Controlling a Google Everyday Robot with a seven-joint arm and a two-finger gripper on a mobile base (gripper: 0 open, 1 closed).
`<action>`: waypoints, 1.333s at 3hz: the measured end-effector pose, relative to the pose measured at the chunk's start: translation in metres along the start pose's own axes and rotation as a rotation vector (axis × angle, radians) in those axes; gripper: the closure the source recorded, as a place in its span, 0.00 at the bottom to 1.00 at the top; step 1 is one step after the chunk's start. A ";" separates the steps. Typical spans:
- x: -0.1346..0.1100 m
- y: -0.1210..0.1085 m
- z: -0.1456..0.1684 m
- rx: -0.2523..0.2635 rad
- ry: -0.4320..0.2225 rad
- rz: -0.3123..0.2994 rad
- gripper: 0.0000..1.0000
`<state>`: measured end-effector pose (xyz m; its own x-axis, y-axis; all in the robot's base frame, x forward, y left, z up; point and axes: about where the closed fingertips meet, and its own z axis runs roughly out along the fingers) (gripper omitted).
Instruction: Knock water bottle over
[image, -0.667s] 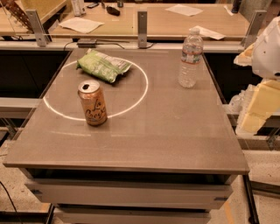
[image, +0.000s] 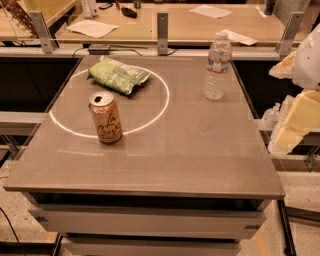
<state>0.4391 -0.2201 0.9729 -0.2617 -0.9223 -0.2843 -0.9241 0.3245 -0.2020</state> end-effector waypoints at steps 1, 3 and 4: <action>0.025 -0.005 0.016 -0.058 -0.142 0.195 0.00; 0.055 -0.022 0.017 0.009 -0.432 0.407 0.00; 0.061 -0.024 0.017 0.074 -0.500 0.452 0.00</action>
Offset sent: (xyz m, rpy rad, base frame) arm 0.0082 -0.0790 -0.0259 0.7957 -0.0425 -0.3916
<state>0.4500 -0.2804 0.9441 -0.4411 -0.4900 -0.7519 -0.7280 0.6853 -0.0195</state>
